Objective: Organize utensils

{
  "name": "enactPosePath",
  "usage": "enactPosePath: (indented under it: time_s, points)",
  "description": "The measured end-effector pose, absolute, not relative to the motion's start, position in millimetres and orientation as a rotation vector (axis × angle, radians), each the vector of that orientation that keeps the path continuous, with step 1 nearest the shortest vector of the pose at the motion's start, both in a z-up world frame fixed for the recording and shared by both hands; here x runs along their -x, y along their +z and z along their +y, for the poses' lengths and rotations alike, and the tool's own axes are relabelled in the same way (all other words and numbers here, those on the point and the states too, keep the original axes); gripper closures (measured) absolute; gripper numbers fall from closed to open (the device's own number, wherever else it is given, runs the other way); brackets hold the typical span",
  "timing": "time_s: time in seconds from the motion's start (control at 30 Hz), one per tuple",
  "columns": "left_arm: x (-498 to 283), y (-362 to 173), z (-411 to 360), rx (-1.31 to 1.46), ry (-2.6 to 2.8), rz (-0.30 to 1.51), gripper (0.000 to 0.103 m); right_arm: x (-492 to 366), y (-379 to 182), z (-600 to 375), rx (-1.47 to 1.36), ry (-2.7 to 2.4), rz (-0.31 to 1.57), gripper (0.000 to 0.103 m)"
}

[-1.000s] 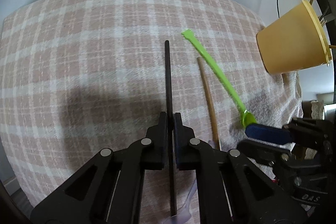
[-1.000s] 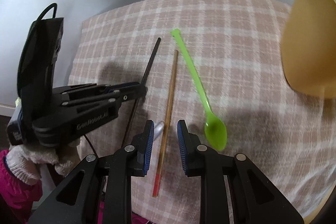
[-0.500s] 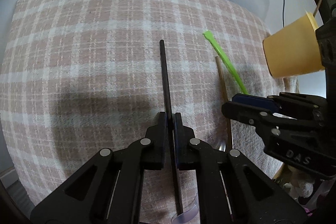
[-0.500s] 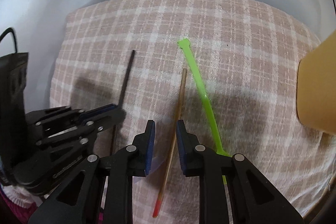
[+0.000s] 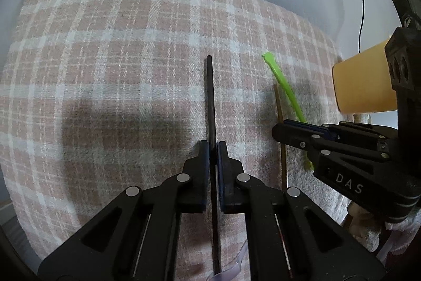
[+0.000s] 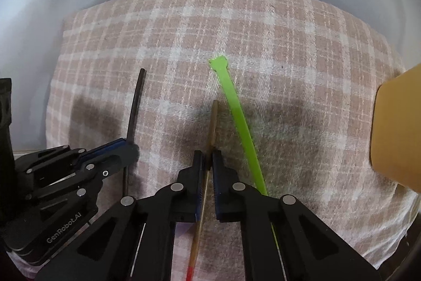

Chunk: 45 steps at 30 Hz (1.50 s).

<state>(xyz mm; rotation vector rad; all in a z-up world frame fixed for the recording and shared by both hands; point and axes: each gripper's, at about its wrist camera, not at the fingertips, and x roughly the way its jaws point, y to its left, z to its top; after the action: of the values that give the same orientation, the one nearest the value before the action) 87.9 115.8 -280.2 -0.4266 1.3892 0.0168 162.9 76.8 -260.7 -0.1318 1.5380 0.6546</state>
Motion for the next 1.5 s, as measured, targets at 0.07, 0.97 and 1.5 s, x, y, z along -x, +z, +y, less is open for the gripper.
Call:
enactPosePath:
  time_s: [0.07,0.97,1.5]
  points:
    - [-85.3,-273.8,117.8,0.431,0.019,1.378,0.099,-163.2,-258.1,75.9,0.115,0.667,1.534,0.098]
    - [-53.4,-155.9,92.9,0.343,-0.018,1.184,0.099,-132.5,-150.9,-16.8,-0.061,0.758,1.347,0.099]
    - [-73.9,-116.0,61.1,0.307,-0.075,1.081,0.1,-128.9,-102.0,-68.9,-0.177,0.742,1.214,0.099]
